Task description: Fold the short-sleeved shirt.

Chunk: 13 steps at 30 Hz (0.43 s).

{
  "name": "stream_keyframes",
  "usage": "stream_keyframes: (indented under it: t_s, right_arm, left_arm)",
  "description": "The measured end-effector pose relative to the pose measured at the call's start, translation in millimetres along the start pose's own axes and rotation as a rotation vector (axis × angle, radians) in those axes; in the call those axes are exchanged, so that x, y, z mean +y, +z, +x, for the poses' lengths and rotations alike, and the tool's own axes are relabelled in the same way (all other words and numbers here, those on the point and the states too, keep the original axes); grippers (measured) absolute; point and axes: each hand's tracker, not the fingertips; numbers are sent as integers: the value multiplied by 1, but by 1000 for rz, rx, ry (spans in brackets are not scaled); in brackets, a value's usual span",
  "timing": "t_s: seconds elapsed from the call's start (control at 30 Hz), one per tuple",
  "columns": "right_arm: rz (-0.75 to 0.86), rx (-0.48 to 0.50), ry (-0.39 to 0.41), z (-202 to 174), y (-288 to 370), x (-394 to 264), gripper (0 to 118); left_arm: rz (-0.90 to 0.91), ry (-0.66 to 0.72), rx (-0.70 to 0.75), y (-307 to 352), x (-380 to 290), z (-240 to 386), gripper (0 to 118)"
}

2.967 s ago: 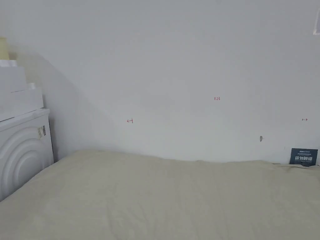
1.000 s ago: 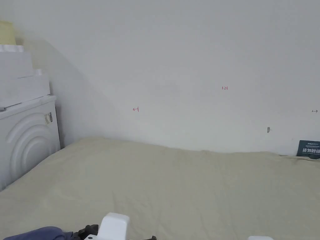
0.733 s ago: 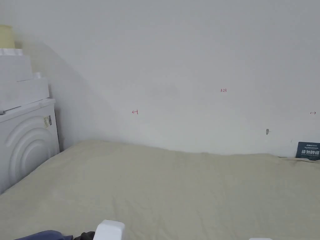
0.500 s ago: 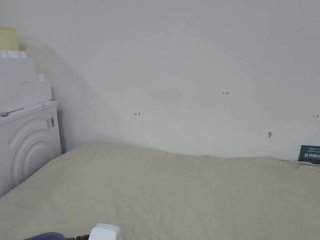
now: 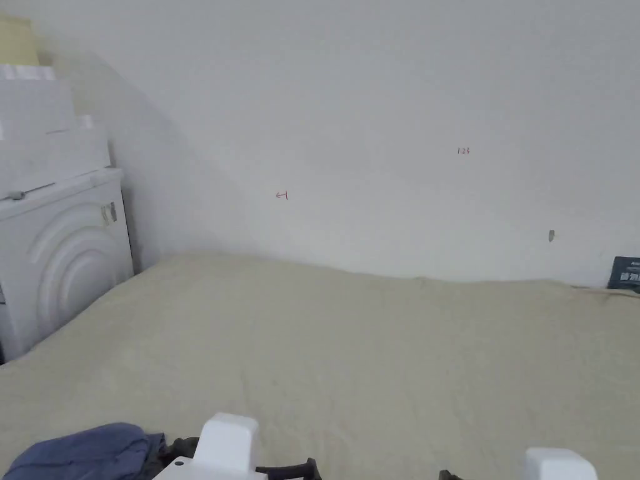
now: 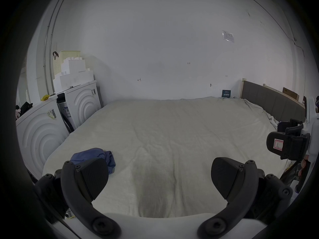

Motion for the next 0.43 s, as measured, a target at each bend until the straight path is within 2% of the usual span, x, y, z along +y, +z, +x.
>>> stream_keyframes:
  t_s: [0.43]
  right_arm:
    - [-25, -3, -9, 2, -5, -5, 108]
  left_arm:
    - [-19, -17, -26, -4, -1, 8, 118]
